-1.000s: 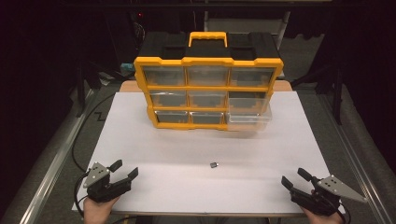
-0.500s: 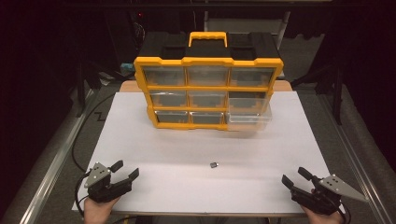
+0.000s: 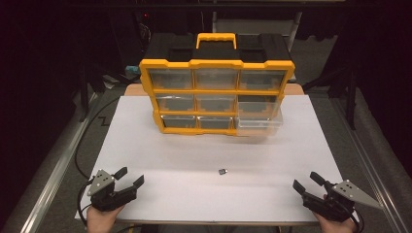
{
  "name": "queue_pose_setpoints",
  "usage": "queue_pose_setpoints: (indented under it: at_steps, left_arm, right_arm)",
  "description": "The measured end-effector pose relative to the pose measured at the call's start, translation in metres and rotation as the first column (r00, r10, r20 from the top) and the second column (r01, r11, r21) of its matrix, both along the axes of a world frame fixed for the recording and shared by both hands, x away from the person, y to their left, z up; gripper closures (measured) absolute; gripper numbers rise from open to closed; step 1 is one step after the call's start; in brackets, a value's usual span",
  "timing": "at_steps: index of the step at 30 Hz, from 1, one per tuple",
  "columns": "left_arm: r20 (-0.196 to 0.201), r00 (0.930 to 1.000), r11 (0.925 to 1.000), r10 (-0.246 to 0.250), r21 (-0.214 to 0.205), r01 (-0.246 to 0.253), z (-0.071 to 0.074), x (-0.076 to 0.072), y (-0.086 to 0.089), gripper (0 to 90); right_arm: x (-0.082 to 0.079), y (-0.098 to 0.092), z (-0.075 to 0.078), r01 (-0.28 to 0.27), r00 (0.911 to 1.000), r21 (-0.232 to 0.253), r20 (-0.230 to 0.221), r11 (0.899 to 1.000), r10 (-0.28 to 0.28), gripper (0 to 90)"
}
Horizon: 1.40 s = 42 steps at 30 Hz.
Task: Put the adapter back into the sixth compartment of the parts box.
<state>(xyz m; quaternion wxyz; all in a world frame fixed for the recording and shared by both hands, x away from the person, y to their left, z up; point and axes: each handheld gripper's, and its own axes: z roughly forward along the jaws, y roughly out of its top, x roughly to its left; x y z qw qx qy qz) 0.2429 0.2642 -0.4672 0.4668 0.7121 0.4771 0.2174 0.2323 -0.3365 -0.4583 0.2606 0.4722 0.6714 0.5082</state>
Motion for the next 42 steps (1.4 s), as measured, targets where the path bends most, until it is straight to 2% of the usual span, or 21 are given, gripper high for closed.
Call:
queue_pose_setpoints:
  at_steps: [5, 12, 30, 42]
  left_arm:
    - [-0.001, 0.9999, 0.9999, 0.011, -0.011, -0.011, 0.0, 0.0, 0.002, 28.4]
    - [-0.002, 1.0, 1.0, 0.006, -0.005, -0.006, 0.0, 0.001, 0.0, 28.4]
    - [-0.008, 1.0, 1.0, 0.0, -0.006, 0.0, -0.002, 0.002, -0.001, 28.5]
    - [-0.012, 0.9999, 1.0, -0.01, 0.0, 0.01, -0.002, 0.003, -0.002, 28.6]
  right_arm:
    - [0.003, 0.002, 0.0, -0.001, 1.0, -0.016, -0.008, 1.0, 0.001, 27.5]
    - [0.006, 0.006, 0.001, -0.008, 1.0, -0.019, 0.004, 1.0, 0.008, 27.5]
    - [0.011, 0.013, 0.003, -0.028, 0.9992, -0.001, 0.027, 1.0, 0.028, 28.0]
    - [0.021, 0.028, 0.002, -0.082, 0.9959, -0.005, 0.039, 0.997, 0.082, 28.9]
